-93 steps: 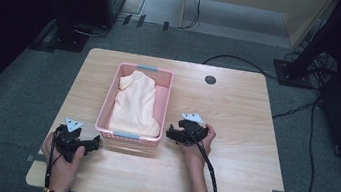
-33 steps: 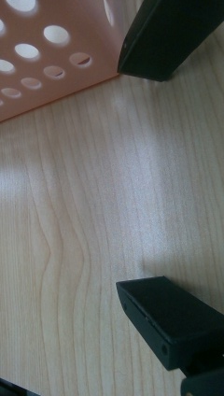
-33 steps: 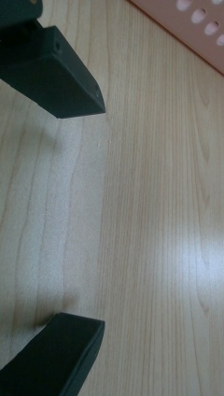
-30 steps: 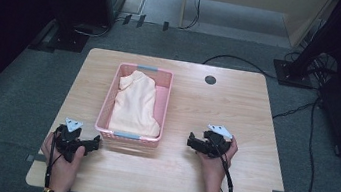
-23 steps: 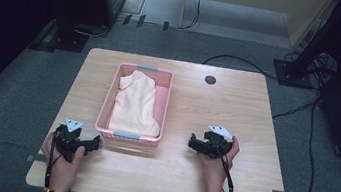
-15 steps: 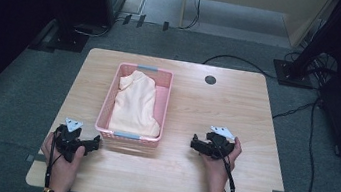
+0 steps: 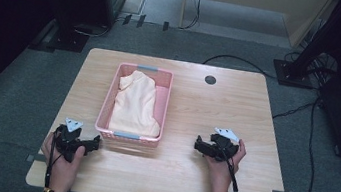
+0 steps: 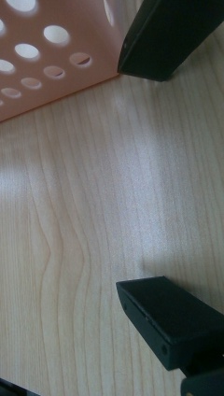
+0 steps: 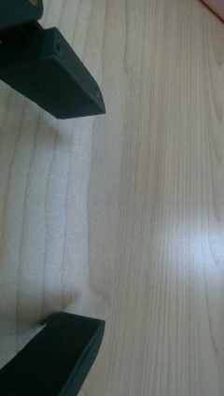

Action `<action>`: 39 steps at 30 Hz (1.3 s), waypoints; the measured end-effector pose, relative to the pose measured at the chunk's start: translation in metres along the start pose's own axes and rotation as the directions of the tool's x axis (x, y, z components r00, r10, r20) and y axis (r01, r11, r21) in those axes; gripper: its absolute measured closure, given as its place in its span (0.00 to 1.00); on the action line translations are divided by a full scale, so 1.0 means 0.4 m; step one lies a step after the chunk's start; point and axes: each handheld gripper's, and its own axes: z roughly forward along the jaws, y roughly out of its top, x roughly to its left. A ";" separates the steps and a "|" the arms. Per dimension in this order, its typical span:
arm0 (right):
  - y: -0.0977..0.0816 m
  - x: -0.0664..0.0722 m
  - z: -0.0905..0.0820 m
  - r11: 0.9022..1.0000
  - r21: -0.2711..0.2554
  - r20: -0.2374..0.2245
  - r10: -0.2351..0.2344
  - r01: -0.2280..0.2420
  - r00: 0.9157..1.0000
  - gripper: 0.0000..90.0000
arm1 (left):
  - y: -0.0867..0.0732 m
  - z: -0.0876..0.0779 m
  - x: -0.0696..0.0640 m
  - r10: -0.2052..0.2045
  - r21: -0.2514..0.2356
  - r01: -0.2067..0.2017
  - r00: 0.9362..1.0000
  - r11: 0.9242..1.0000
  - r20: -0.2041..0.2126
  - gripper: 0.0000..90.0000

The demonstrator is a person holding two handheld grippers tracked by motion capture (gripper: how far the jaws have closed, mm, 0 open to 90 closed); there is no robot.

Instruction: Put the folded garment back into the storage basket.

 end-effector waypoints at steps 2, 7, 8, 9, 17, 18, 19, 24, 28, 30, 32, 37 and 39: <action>-0.001 -0.003 -0.001 1.000 0.000 0.002 0.004 -0.004 1.000 0.00 | 0.000 0.000 0.000 0.000 0.000 0.000 1.000 1.000 0.000 0.00; -0.003 -0.013 -0.004 1.000 0.004 0.005 0.010 -0.010 1.000 0.00 | 0.000 0.000 0.000 0.000 0.000 0.000 1.000 1.000 0.000 0.00; -0.003 -0.013 -0.004 1.000 0.004 0.005 0.010 -0.010 1.000 0.00 | 0.000 0.000 0.000 0.000 0.000 0.000 1.000 1.000 0.000 0.00; -0.003 -0.015 -0.004 1.000 0.005 0.007 0.011 -0.011 1.000 0.00 | 0.000 0.000 0.000 0.000 0.000 0.000 1.000 1.000 0.000 0.00; -0.008 -0.040 -0.011 1.000 0.007 0.020 0.026 -0.026 0.999 0.00 | 0.000 0.000 0.000 0.000 0.000 0.000 1.000 1.000 0.000 0.00; -0.009 -0.043 -0.013 1.000 0.008 0.021 0.028 -0.028 0.999 0.00 | 0.000 0.000 0.000 0.000 0.000 0.000 1.000 1.000 0.000 0.00; -0.010 -0.047 -0.014 1.000 0.008 0.026 0.026 -0.026 0.999 0.00 | 0.000 0.000 0.000 0.000 0.000 0.000 1.000 1.000 0.000 0.00; -0.014 -0.065 -0.020 0.999 0.007 0.035 0.037 -0.038 0.999 0.00 | 0.000 0.000 0.000 0.000 0.000 0.000 1.000 1.000 0.000 0.00; -0.016 -0.076 -0.024 0.999 0.006 0.043 0.040 -0.040 0.998 0.00 | 0.000 0.000 0.000 0.000 0.000 0.000 1.000 1.000 0.000 0.00; -0.017 -0.080 -0.025 0.999 0.005 0.041 0.044 -0.044 0.998 0.00 | 0.000 0.000 0.000 0.000 0.000 0.000 1.000 1.000 0.000 0.00; -0.017 -0.084 -0.027 0.999 0.005 0.044 0.050 -0.051 0.998 0.00 | 0.000 0.000 0.000 0.000 0.000 0.000 1.000 1.000 0.000 0.00; -0.018 -0.086 -0.028 0.998 0.002 0.041 0.057 -0.057 0.998 0.00 | 0.000 0.000 0.000 0.000 0.000 0.000 1.000 1.000 0.000 0.00; -0.018 -0.086 -0.028 0.998 0.002 0.041 0.057 -0.057 0.998 0.00 | 0.000 0.000 0.000 0.000 0.000 0.000 1.000 1.000 0.000 0.00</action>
